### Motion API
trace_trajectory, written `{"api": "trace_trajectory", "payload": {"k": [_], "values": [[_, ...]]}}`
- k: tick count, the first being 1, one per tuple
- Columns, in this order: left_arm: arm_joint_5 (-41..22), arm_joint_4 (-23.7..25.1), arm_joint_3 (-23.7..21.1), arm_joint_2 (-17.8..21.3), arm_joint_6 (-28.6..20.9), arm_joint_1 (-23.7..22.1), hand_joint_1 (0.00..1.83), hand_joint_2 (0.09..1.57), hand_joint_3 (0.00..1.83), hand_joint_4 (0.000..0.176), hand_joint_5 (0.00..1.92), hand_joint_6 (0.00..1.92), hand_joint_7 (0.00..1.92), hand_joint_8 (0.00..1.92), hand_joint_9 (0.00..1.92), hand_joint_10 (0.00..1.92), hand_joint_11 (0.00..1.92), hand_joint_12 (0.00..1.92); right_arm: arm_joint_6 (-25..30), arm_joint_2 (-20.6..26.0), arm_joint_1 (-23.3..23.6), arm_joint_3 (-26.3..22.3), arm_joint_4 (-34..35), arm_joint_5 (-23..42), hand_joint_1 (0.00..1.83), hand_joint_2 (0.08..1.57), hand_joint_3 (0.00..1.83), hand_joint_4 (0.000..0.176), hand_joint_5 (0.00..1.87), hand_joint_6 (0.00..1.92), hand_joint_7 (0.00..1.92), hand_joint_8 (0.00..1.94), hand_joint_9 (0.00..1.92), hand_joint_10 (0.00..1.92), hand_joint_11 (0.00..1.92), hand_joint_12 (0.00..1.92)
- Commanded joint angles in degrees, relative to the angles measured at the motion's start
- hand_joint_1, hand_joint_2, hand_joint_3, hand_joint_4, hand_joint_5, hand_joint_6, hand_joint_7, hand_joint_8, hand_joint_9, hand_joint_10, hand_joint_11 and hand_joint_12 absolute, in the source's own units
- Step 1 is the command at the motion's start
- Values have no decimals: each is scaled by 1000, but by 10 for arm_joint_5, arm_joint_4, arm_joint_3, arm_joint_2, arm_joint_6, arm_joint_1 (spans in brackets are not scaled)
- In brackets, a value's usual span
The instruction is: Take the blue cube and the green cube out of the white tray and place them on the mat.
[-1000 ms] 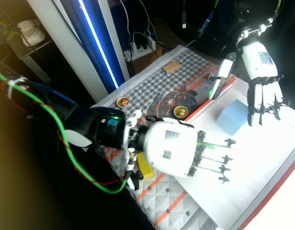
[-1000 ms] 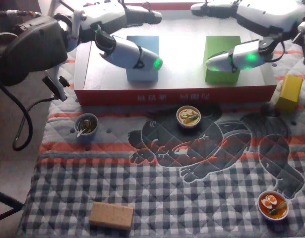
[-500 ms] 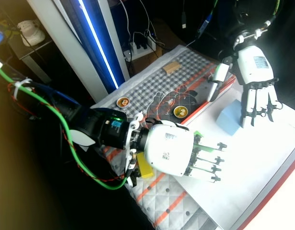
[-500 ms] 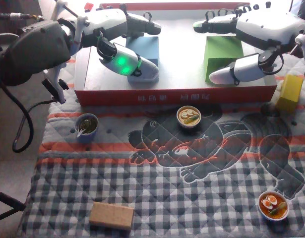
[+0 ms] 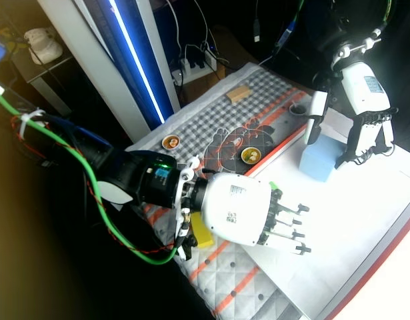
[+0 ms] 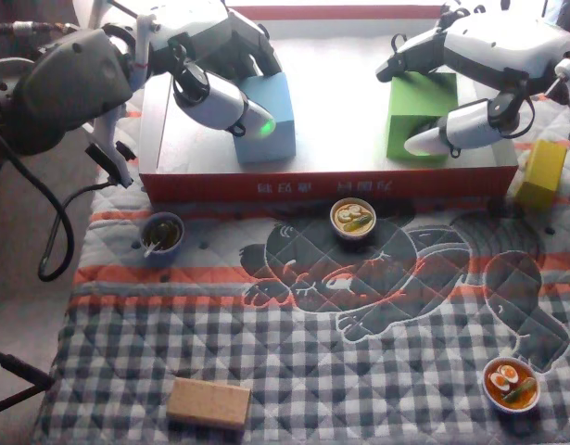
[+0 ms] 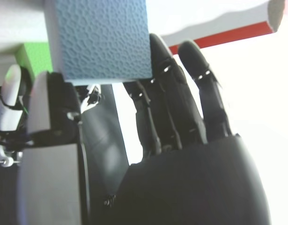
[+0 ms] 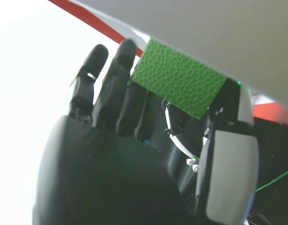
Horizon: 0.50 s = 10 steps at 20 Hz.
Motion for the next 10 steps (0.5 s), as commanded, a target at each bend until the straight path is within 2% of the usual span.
{"api": "trace_trajectory", "payload": {"k": [1, 2, 3, 4, 5, 6, 7, 8, 9, 10], "values": [[-37, 4, -5, 1, -9, -1, 1204, 1179, 1, 0, 892, 963, 841, 1365, 973, 202, 188, 1208, -2, 1, 8, -2, 6, 65, 1327, 1230, 0, 0, 845, 1285, 631, 1312, 698, 1453, 445, 1216], [-37, 5, -5, 2, -9, -1, 1207, 1176, 0, 0, 915, 929, 834, 1373, 976, 218, 181, 1226, -2, 1, 8, -3, 5, 67, 1324, 1240, 1, 0, 824, 1345, 610, 1297, 682, 1492, 421, 1137], [-36, 6, -5, 2, -9, -1, 1202, 1173, 0, 0, 914, 944, 844, 1344, 959, 213, 169, 1225, -2, 1, 8, -3, 5, 67, 1350, 1180, 5, 0, 836, 1276, 824, 1076, 777, 1361, 602, 1101], [-34, 6, -5, 1, -9, 2, 1204, 1161, 0, 0, 922, 939, 879, 1281, 962, 200, 169, 1231, -2, 1, 8, -2, 5, 67, 1365, 1144, 4, 0, 838, 1225, 954, 925, 854, 1256, 720, 1049], [-31, 7, -4, 0, -9, 4, 1175, 1189, 7, 0, 822, 1118, 850, 1300, 902, 147, 121, 1206, -2, 1, 8, -2, 5, 67, 1371, 1126, 3, 0, 863, 1193, 1011, 851, 887, 1186, 771, 989], [-28, 9, -4, -1, -9, 6, 991, 1120, 0, 50, 744, 439, 792, 584, 911, 130, 132, 1204, -2, 1, 8, -3, 5, 67, 1373, 1120, 0, 0, 880, 1163, 1023, 822, 904, 1169, 807, 985], [-24, 10, 0, -5, -9, 9, 921, 1029, 0, 100, 618, 125, 730, 236, 799, 67, 125, 1163, -2, 1, 8, -2, 5, 67, 1372, 1120, 1, 0, 895, 1145, 1008, 822, 902, 1193, 786, 1003], [-22, 9, 2, -6, -10, 10, 866, 979, 0, 127, 514, 26, 669, 90, 720, 25, 122, 1099, -2, 1, 8, -2, 5, 67, 1366, 1117, 0, 0, 939, 1110, 1020, 824, 875, 1200, 711, 1037], [-19, 9, 4, -8, -10, 12, 782, 946, 0, 166, 359, 4, 546, 19, 625, 4, 97, 1069, -2, 1, 8, -2, 5, 67, 1362, 1130, 3, 0, 973, 1075, 946, 929, 819, 1279, 627, 1116], [-16, 9, 6, -9, -10, 13, 770, 926, 0, 174, 307, 0, 495, 3, 578, 0, 90, 1061, -2, 1, 8, -3, 5, 67, 1358, 1135, 0, 0, 951, 1071, 948, 939, 832, 1291, 628, 1180]]}}
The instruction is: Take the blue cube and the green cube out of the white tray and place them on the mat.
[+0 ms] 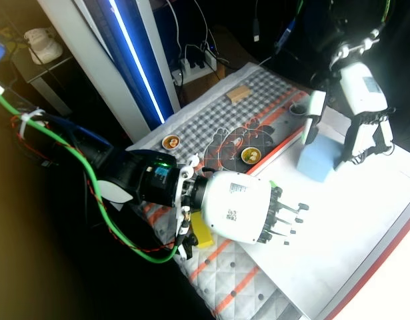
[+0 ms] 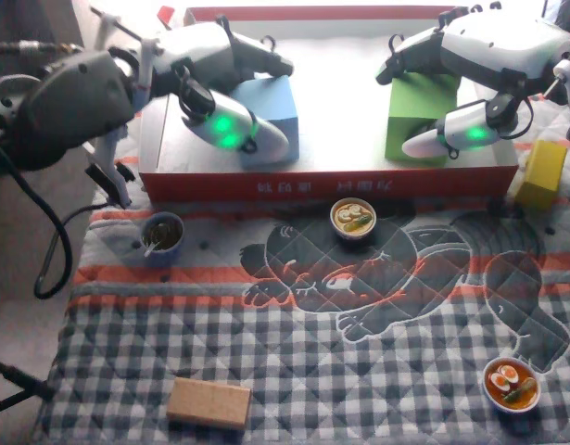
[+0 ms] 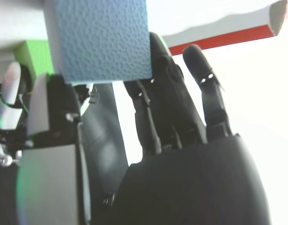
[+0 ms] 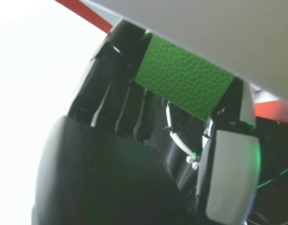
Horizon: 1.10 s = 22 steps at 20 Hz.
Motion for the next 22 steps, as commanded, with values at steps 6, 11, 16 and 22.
{"api": "trace_trajectory", "payload": {"k": [6, 11, 16, 22], "values": [[-20, 14, 12, -12, -2, -3, 791, 954, 5, 155, 290, 6, 437, 9, 511, 23, 20, 1206, -2, 0, 8, 0, 10, 62, 1362, 1120, 0, 0, 960, 1058, 997, 886, 857, 1229, 645, 1102], [-18, 4, 14, -13, -1, -5, 1201, 1151, 3, 0, 795, 756, 920, 1028, 747, 725, 236, 1533, -2, 0, 8, -1, 9, 62, 1368, 1107, 0, 0, 973, 946, 1024, 861, 910, 1219, 723, 1157], [-36, 10, 13, -14, -11, -16, 1219, 1220, 0, 0, 830, 966, 767, 1557, 568, 1349, 216, 1608, -2, 0, 14, -7, -5, 73, 1369, 1131, 1, 0, 910, 1109, 965, 905, 858, 1260, 689, 1048], [-110, 182, -75, 68, -206, -22, 1226, 1187, 0, 0, 871, 926, 839, 1434, 684, 947, 361, 1324, -2, 47, 25, -72, -17, 174, 1372, 1126, 0, 0, 873, 1091, 992, 920, 892, 1230, 751, 1070]]}}
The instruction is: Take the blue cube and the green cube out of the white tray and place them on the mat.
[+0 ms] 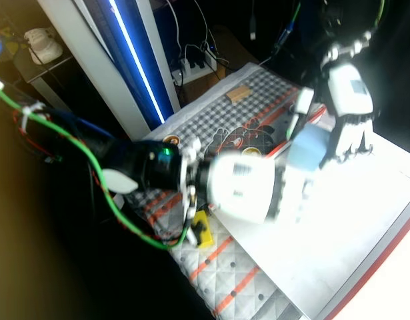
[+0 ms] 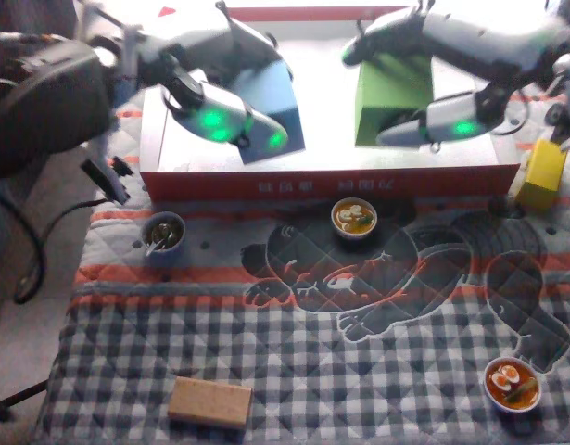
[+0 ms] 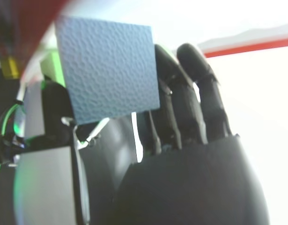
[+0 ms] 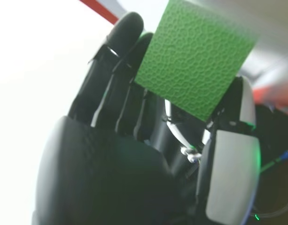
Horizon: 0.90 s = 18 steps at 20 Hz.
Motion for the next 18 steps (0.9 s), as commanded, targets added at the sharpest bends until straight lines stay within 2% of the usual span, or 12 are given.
{"api": "trace_trajectory", "payload": {"k": [1, 3, 5, 6, 9, 10, 11, 12, 13, 14, 15, 18], "values": [[-91, 22, -15, 12, -22, -4, 1223, 1192, 1, 0, 864, 938, 830, 1448, 679, 941, 362, 1304, 0, 15, 9, -8, 7, 97, 1366, 1115, 0, 0, 911, 1029, 1018, 886, 923, 1197, 772, 1085], [-130, 47, -70, 53, -24, 13, 1238, 1171, 0, 0, 919, 845, 857, 1410, 726, 924, 395, 1287, 0, 49, 4, -42, -7, 132, 1364, 1107, 0, 0, 957, 952, 1024, 875, 916, 1217, 720, 1246], [-156, 65, -117, 92, -28, 35, 1236, 1159, 0, 0, 929, 842, 893, 1342, 764, 921, 417, 1359, 0, 69, -11, -67, -14, 155, 1367, 1101, 0, 0, 972, 925, 1038, 870, 918, 1201, 674, 1222], [-166, 81, -143, 109, -39, 52, 1239, 1140, 0, 0, 969, 789, 927, 1278, 811, 1009, 446, 1520, 0, 85, -29, -86, -15, 173, 1343, 1105, 0, 0, 1011, 976, 1067, 848, 830, 1067, 453, 1234], [-178, 123, -166, 126, -107, 88, 1250, 1146, 0, 0, 959, 760, 921, 1321, 781, 1349, 501, 1731, 0, 114, -79, -119, -14, 209, 1364, 1107, 1, 0, 1001, 908, 968, 935, 922, 1214, 656, 1250], [-179, 131, -168, 128, -126, 95, 1244, 1162, 1, 0, 942, 768, 878, 1397, 749, 1461, 509, 1795, 0, 118, -90, -127, -14, 216, 1261, 1110, 1, 0, 1016, 812, 987, 1072, 913, 1016, 698, 1398], [-178, 132, -172, 131, -133, 104, 1244, 1162, 1, 0, 942, 768, 878, 1397, 749, 1461, 509, 1795, 0, 122, -99, -135, -14, 224, 1261, 1110, 1, 0, 1016, 812, 987, 1072, 913, 1016, 698, 1398], [-176, 132, -177, 133, -133, 113, 1245, 1157, 2, 0, 933, 804, 892, 1368, 681, 1427, 435, 1738, 0, 125, -107, -141, -14, 232, 1245, 1114, 0, 0, 1002, 785, 1001, 1123, 958, 835, 734, 1391], [-170, 133, -181, 134, -133, 121, 1249, 1152, 0, 0, 937, 800, 911, 1341, 708, 1377, 427, 1651, 0, 127, -117, -148, -14, 235, 1248, 1112, 1, 0, 986, 812, 1020, 1094, 984, 786, 746, 1343], [-163, 135, -183, 133, -133, 127, 1250, 1150, 0, 0, 959, 771, 897, 1353, 700, 1364, 413, 1661, 0, 127, -126, -153, -14, 235, 1350, 1132, 3, 0, 943, 795, 966, 1107, 867, 1298, 646, 1407], [-157, 135, -185, 131, -133, 133, 1250, 1149, 0, 0, 973, 758, 883, 1367, 687, 1332, 389, 1608, 0, 127, -135, -156, -14, 235, 1370, 1139, 1, 0, 929, 827, 954, 1112, 839, 1401, 627, 1490], [-154, 135, -192, 126, -133, 147, 1246, 1155, 0, 0, 965, 772, 872, 1384, 687, 1247, 382, 1555, 0, 126, -157, -166, -10, 235, 1368, 1124, 1, 0, 962, 853, 966, 1058, 861, 1332, 662, 1436]]}}
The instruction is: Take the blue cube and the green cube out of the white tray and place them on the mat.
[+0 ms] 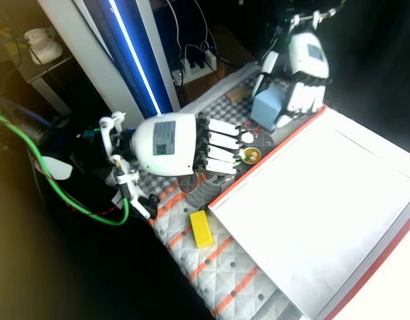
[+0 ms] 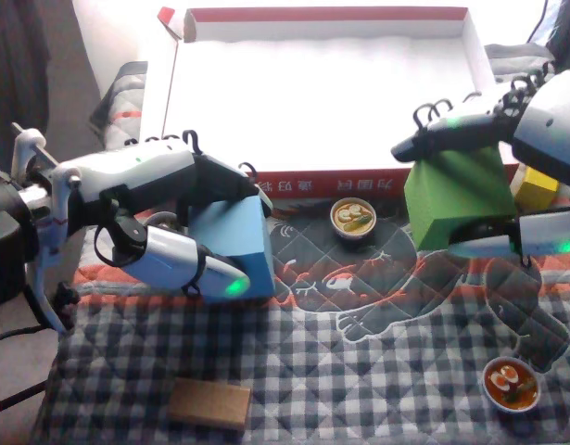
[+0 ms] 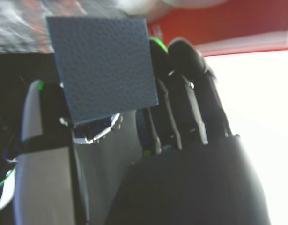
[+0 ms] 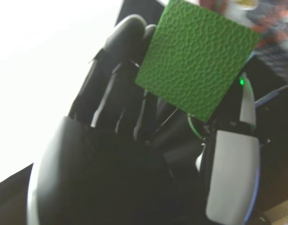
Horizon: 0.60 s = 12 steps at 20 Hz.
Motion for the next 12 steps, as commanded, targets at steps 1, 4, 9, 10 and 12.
{"api": "trace_trajectory", "payload": {"k": [1, 4, 9, 10, 12], "values": [[-68, -2, -4, -3, -4, -1, 1243, 1162, 3, 0, 918, 842, 878, 1381, 677, 1225, 384, 1531, 0, 1, 3, -4, 17, 72, 1366, 1120, 0, 0, 980, 846, 970, 1023, 872, 1318, 679, 1437], [-67, 0, -6, -6, -4, 3, 1101, 1054, 0, 44, 578, 121, 616, 748, 510, 1059, 233, 1439, 0, 1, -12, -11, 17, 72, 1356, 1099, 0, 0, 1032, 701, 1007, 992, 936, 1224, 742, 1536], [-77, -4, -7, -7, -4, 4, 853, 982, 0, 121, 350, 0, 540, 16, 446, 561, 70, 1378, 0, 13, -43, -32, 18, 78, 1066, 1074, 0, 0, 771, 149, 828, 254, 765, 561, 442, 1426], [-79, -5, -7, -6, -4, 4, 861, 954, 0, 130, 340, 0, 512, 2, 440, 492, 42, 1413, 0, 15, -46, -34, 19, 80, 1005, 1047, 0, 0, 669, 33, 723, 97, 683, 460, 383, 1329], [-100, -19, -11, -1, -5, 7, 733, 948, 0, 168, 217, 0, 325, 0, 417, 192, 13, 1290, 0, 18, -50, -35, 27, 84, 891, 1026, 0, 0, 467, 0, 524, 4, 523, 157, 178, 1116]]}}
